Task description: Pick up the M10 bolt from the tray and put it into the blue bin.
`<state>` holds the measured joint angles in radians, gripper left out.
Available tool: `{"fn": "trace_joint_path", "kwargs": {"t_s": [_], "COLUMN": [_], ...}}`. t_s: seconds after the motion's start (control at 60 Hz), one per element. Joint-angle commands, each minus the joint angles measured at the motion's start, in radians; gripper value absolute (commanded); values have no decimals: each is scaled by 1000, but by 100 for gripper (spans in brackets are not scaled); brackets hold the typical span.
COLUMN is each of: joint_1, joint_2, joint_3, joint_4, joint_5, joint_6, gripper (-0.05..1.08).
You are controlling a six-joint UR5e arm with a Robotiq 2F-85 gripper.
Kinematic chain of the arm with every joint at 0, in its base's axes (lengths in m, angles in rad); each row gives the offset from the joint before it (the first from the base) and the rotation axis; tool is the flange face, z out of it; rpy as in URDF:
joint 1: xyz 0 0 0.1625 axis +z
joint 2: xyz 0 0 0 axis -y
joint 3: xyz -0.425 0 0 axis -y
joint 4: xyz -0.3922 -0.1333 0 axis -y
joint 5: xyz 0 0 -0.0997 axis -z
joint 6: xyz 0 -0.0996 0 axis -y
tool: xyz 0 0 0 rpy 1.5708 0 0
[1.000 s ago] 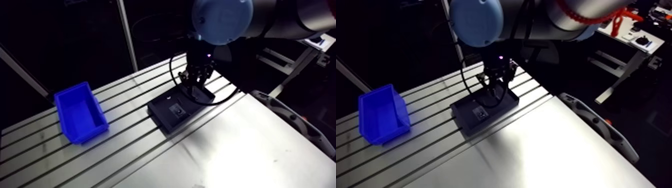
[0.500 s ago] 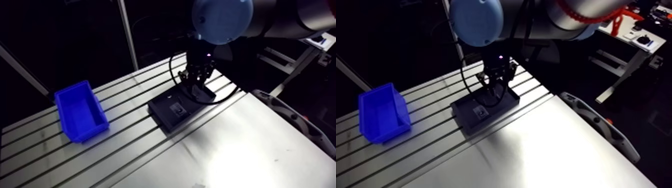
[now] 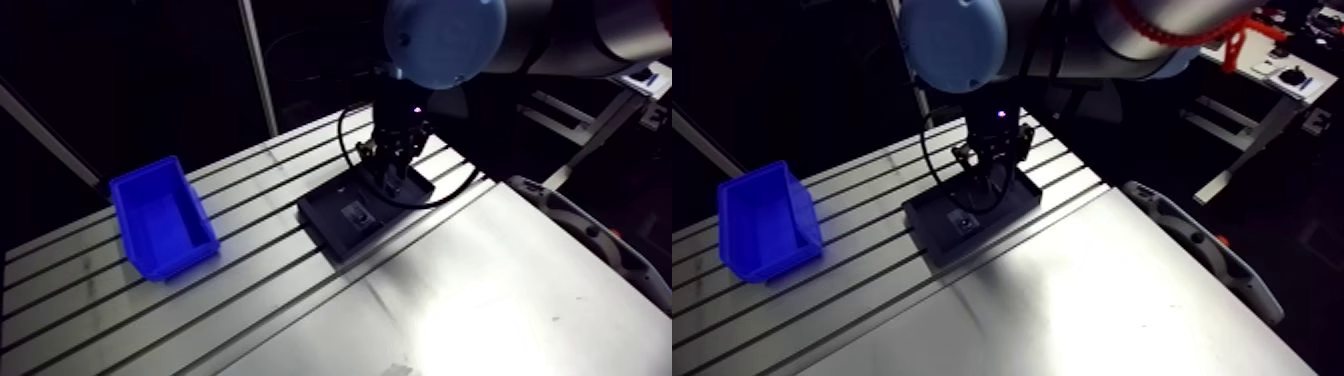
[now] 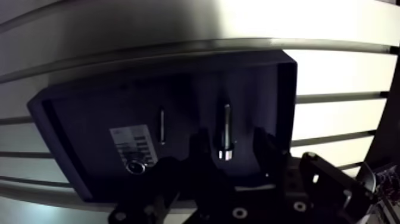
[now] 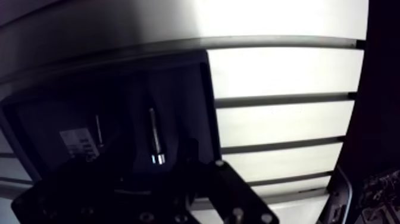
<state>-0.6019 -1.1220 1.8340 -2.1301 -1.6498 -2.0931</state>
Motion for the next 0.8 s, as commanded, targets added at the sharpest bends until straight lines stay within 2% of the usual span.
{"fn": "trace_joint_path", "kwargs": {"t_s": [0.017, 0.8], "joint_1": [0, 8], "joint_2": [3, 20], "joint_3": [0, 0], "joint_4": [0, -37], "joint_5": [0, -3], "joint_6": [1, -2], "gripper": [50, 61]}}
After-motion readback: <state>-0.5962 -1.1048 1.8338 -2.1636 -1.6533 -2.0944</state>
